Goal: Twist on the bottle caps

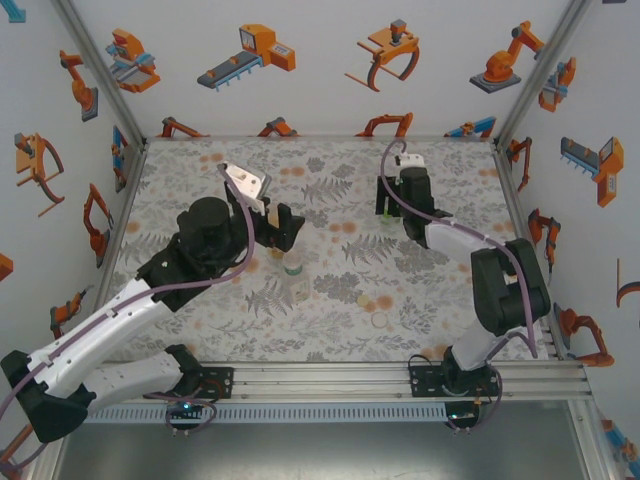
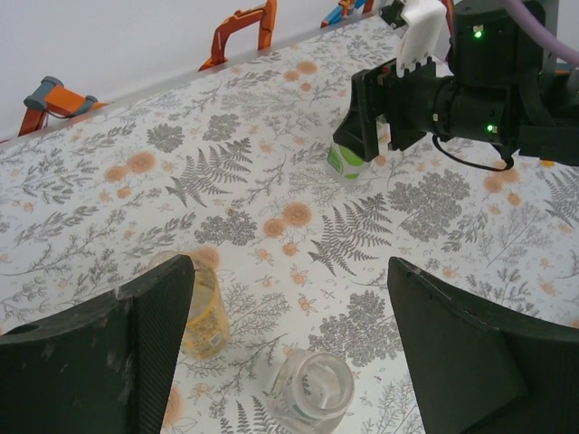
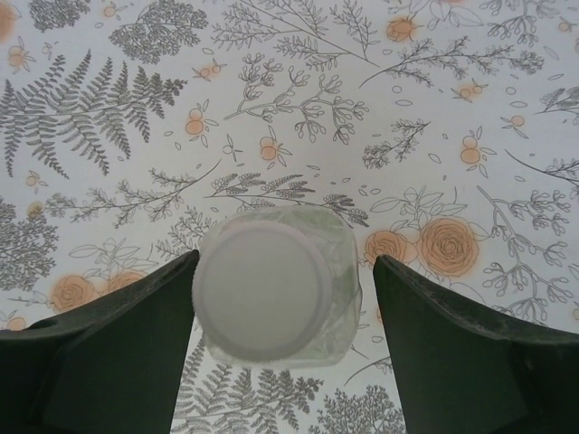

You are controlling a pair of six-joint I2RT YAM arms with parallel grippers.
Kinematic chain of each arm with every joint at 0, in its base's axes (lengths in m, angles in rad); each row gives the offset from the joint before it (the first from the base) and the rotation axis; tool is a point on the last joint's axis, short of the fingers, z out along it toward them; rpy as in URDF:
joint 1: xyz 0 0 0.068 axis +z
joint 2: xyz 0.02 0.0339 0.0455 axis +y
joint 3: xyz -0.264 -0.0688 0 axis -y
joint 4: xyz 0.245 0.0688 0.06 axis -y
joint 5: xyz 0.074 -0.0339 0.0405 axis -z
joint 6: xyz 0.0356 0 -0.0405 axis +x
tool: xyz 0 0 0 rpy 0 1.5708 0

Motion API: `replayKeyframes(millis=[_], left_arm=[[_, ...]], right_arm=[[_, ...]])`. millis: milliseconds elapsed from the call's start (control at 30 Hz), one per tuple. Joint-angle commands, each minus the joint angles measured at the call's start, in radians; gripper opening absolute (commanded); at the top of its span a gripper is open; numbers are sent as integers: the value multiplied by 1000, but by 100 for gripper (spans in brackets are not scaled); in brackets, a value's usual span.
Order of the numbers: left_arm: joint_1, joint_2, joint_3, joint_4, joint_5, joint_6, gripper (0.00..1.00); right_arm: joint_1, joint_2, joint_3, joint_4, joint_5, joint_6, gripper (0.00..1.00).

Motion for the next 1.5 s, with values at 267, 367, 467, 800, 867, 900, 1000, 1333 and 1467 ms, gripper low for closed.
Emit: replayKeyframes(millis=[267,367,467,800,867,900,1000,1333,1467], left_arm=[[56,19,28,-37,21,-90,81],[82,35,47,-71,19,-104,81],[110,48,60,-98,29,-124,81],[223,29,50,-115,138,-172,81],[234,17,46,-117,140,-172,81],[238,11,43,-119,141,-170,81],[250,-11,37,-129,138,-171,81],[268,-81,16,-165,103,-170,81],[272,-105,7,-180,86,-170,81]], right_arm=[[-6,-241,89,-189,-65,-51,71],[-6,-298,87,-233,-153,-76,70],[-8,-347,77,-268,-303,-116,69],[-5,-472,-88,-106,-1018,-225,68],[0,-468,-101,-58,-1131,-227,68],[7,-463,-101,-41,-1178,-228,68],[46,-447,-91,-30,-1247,-259,68],[289,-384,-23,-29,-855,-245,72],[405,-404,-40,5,-534,-106,71]])
